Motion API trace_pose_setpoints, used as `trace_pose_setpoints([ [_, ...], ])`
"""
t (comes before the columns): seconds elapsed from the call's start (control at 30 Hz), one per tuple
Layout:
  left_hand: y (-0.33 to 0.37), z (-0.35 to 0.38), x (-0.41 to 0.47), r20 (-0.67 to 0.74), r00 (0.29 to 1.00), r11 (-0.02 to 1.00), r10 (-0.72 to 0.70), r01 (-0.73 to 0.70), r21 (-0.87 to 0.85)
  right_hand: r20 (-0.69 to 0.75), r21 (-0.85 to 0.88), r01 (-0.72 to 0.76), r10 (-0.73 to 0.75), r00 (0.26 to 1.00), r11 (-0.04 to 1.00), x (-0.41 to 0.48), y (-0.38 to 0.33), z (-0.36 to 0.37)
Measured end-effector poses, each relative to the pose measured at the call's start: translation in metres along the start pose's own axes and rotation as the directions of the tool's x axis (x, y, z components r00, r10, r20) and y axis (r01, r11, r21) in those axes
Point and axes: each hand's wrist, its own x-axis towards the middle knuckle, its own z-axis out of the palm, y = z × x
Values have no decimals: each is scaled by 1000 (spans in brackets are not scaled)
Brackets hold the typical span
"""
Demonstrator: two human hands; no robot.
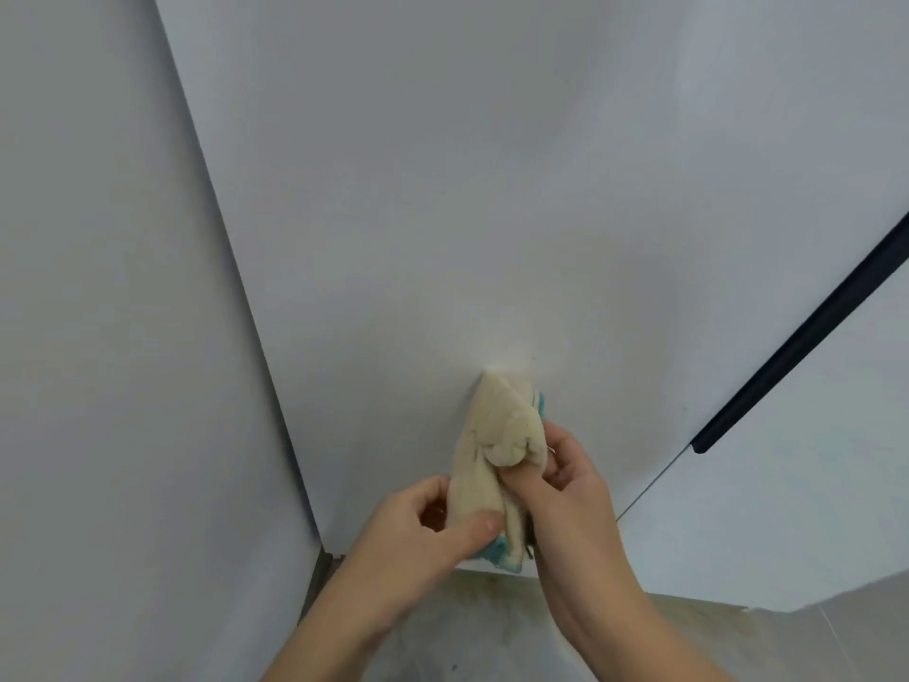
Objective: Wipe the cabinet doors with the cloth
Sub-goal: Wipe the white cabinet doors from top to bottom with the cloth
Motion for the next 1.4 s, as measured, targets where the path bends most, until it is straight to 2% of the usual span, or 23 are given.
trace_pose_setpoints([
  [0.1,-8,-12,5,-57,998,1000,25,-25,13,149,-42,-37,43,988,998,5,4,-8],
  [0.23,-21,-32,8,-127,987,992,100,-89,90,327,-8,-182,174,929,983,7,9,-15],
  [0.27,-25,-34,8,-141,987,996,83,-78,38,331,-7,-197,188,925,980,7,11,-15],
  [0.33,-35,-32,11,-176,984,968,-1,-43,-246,298,1,-222,211,931,975,10,19,-15],
  [0.37,-42,-29,12,-183,981,908,-71,-12,-418,281,4,-241,230,932,971,13,27,-16],
  [0.43,-64,-21,18,-163,963,773,-213,64,-631,272,2,-286,274,922,958,23,47,-16],
  [0.57,-132,-20,37,-55,896,436,-440,160,-885,247,-122,-453,469,848,883,51,116,-17],
  [0.6,-149,-22,43,-46,873,372,-485,159,-915,244,-177,-493,524,816,852,57,137,-18],
  [0.63,-167,-24,50,-53,845,349,-532,161,-923,241,-218,-530,572,784,819,63,160,-19],
  [0.73,-211,-27,67,-137,743,402,-655,189,-896,194,-259,-620,669,718,740,81,218,-20],
  [0.87,-257,-30,86,-229,623,448,-748,220,-866,106,-172,-744,763,638,646,100,279,-14],
  [1.0,-292,-42,108,-298,504,479,-810,277,-833,-4,-56,-787,788,616,615,106,320,-1],
  [1.1,-306,-51,126,-380,407,527,-831,352,-774,-31,32,-791,791,611,612,108,335,12],
  [1.3,-314,-62,153,-478,334,583,-812,448,-678,-81,141,-761,773,629,634,116,342,32],
  [1.4,-313,-62,156,-503,291,581,-814,430,-691,-92,184,-749,769,632,637,116,341,37],
])
